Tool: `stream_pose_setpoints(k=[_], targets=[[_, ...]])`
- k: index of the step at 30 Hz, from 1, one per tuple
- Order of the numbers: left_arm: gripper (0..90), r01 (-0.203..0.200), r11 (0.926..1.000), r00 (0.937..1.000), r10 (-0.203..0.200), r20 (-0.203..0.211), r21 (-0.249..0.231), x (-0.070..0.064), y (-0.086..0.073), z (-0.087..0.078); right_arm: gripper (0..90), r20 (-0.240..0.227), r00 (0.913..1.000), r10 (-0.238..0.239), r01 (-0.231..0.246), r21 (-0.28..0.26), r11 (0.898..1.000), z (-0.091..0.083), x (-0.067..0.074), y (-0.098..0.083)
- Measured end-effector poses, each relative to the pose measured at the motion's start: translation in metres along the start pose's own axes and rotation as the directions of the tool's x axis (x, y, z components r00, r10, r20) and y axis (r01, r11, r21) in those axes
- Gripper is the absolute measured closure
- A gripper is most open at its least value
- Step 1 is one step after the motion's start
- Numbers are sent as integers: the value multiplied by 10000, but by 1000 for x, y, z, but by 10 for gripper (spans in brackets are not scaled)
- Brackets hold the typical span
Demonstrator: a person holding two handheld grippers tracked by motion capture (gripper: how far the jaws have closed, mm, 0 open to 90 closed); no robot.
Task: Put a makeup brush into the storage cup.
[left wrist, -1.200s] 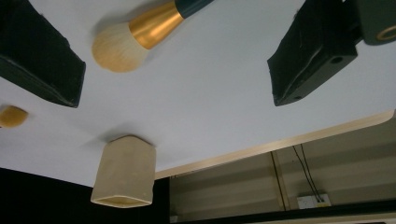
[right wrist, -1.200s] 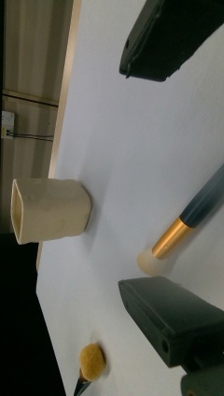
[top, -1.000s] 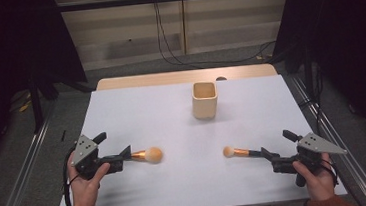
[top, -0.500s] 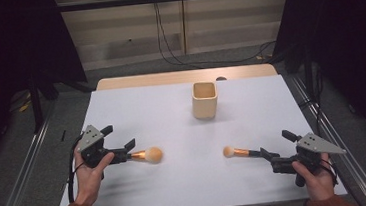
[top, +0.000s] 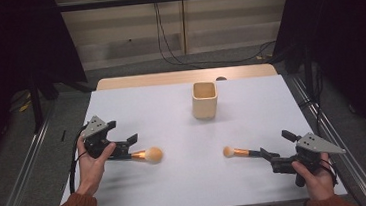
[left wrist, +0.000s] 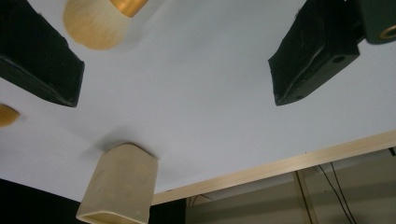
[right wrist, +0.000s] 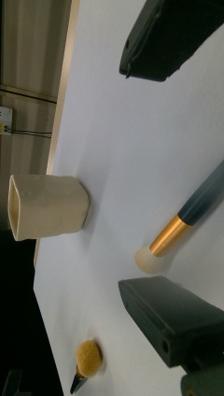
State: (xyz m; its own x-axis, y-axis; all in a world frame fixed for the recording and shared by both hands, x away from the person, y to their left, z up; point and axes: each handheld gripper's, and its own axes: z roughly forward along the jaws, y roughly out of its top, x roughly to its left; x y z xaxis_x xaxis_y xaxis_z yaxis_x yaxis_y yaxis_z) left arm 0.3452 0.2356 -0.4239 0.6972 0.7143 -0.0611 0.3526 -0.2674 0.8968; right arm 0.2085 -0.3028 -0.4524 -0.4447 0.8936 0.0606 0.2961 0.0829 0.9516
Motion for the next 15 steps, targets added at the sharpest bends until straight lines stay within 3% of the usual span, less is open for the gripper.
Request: stream_pose_setpoints(k=[3,6,12,15], targets=[[32,-335,9967,9994,337,-21,734,1,2,3,0,-18,10000,-18,18,24,10000,0,0,0],[33,-391,9943,9990,367,261,990,1,4,5,0,-48,10000,-19,19,30,10000,0,0,0],[34,-832,9826,9965,813,183,1659,2,9,7,0,-59,10000,-24,24,48,10000,0,0,0],[33,-978,9714,9952,965,166,2164,4,11,9,0,-70,10000,-17,18,55,10000,0,0,0]])
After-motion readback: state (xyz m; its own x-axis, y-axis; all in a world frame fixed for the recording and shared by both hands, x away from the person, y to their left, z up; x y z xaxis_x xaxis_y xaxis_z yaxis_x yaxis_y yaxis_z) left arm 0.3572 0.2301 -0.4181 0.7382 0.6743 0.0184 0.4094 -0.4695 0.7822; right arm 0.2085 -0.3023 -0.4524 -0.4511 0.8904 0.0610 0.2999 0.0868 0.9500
